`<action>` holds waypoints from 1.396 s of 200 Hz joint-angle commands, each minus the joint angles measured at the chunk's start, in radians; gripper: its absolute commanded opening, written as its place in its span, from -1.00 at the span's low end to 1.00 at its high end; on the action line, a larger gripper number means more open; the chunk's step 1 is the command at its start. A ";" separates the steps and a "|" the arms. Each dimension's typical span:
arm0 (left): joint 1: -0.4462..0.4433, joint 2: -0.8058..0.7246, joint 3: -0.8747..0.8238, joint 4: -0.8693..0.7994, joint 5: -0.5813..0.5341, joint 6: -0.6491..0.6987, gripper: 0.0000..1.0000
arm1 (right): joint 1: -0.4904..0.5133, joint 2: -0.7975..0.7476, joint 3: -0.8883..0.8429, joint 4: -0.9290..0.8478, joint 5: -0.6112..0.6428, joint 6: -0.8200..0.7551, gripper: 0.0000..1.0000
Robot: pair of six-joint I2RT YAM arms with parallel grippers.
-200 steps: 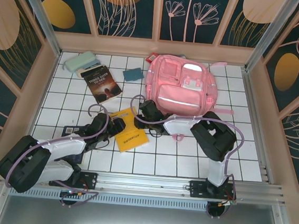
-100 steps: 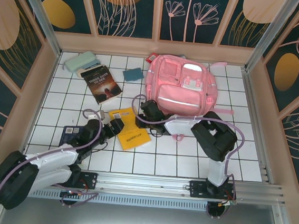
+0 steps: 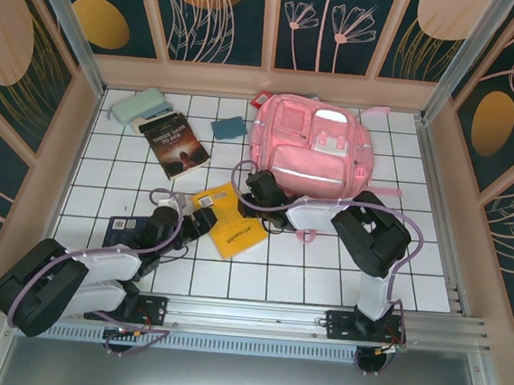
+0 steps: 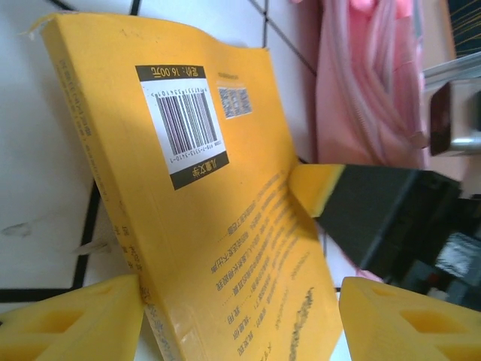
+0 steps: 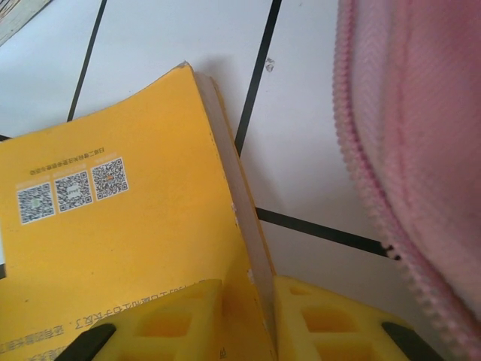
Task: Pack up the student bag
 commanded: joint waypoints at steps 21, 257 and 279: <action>-0.022 -0.022 0.032 0.304 0.158 0.018 0.29 | 0.042 -0.003 -0.019 0.017 -0.139 0.036 -0.53; -0.021 -0.164 0.220 -0.044 0.119 0.142 -1.00 | -0.096 -0.398 -0.235 0.186 -0.269 0.034 0.08; -0.016 -0.129 0.269 -0.007 0.151 0.152 -1.00 | -0.172 -0.468 -0.324 0.302 -0.397 0.076 0.22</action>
